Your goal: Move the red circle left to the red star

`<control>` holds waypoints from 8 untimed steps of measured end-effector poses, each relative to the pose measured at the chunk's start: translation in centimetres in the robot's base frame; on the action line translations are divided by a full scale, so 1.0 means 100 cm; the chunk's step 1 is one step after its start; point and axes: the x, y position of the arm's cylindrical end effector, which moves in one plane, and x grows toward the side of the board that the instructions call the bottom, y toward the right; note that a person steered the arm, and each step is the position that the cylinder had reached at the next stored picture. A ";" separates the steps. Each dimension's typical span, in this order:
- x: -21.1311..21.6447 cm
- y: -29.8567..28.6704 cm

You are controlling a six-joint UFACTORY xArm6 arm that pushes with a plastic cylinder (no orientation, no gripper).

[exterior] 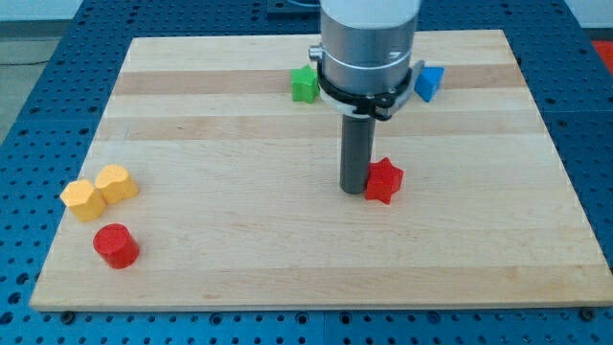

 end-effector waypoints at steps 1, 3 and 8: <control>0.030 -0.026; 0.131 -0.140; 0.063 -0.240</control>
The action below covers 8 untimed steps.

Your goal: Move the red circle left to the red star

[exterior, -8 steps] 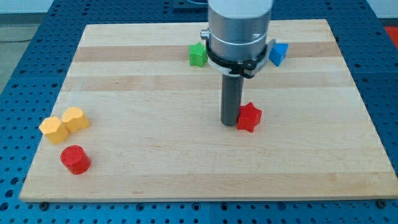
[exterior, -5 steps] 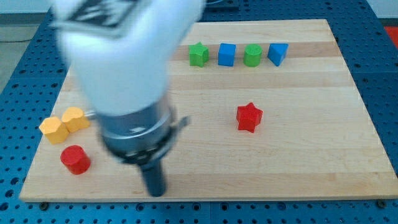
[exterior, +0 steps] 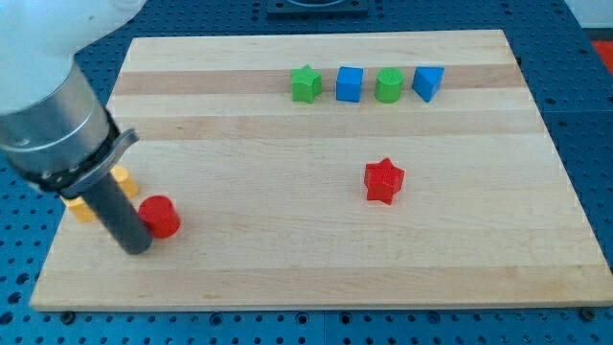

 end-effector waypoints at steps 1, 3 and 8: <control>-0.036 0.000; -0.054 0.004; -0.062 0.103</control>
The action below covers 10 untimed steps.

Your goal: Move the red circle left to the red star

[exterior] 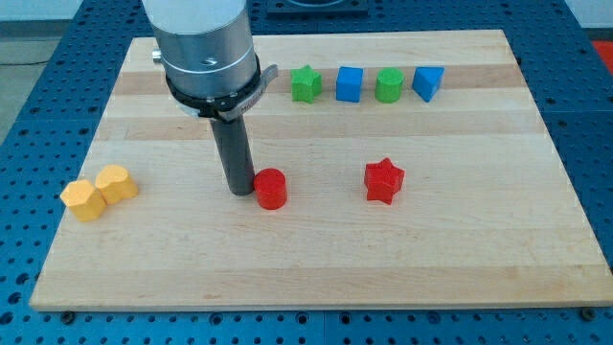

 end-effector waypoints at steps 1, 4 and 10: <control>0.027 -0.003; 0.014 0.026; -0.028 0.055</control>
